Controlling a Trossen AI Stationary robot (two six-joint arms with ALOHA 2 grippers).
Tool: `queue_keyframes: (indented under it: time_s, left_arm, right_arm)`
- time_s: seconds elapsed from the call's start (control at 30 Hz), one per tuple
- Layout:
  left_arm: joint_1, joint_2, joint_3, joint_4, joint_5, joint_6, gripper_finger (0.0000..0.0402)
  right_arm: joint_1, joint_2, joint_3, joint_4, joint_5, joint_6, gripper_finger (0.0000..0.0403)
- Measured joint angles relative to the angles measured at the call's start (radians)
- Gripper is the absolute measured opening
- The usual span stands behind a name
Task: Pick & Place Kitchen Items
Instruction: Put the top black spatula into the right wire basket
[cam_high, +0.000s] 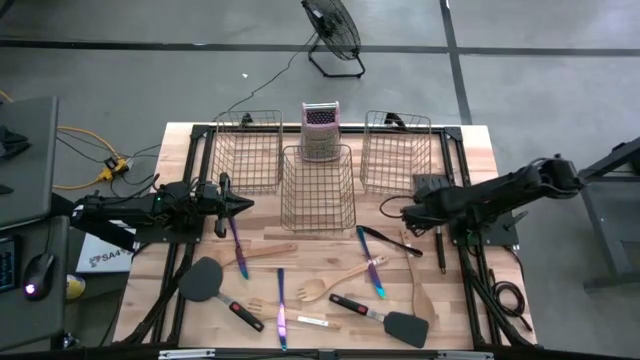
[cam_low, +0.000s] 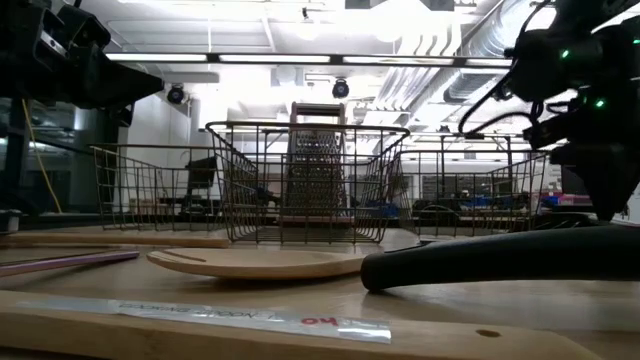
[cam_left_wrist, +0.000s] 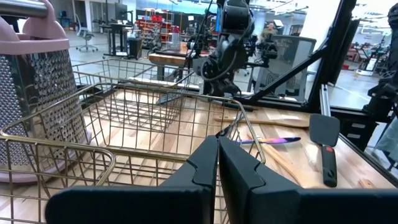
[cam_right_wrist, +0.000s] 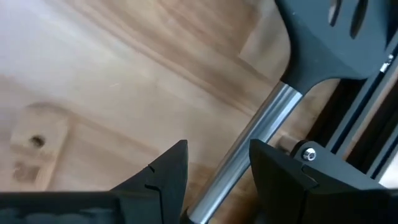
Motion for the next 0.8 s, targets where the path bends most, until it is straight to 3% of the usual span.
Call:
queue_keyframes:
  time_s: [0.13,0.43,0.8]
  left_arm:
    - [0.000,0.000,0.000,0.000,0.000,0.000,0.0015]
    - [0.000,0.000,0.000,0.000,0.000,0.000,0.0015]
    - [0.000,0.000,0.000,0.000,0.000,0.000,0.0015]
  right_arm:
    - [0.045,-0.002,0.000,0.006,-0.012,0.003,0.0182]
    - [0.066,0.034,0.001,0.040,-0.016,0.056,0.0266]
    - [0.030,0.173,0.006,0.032,-0.018,0.071,0.0236]
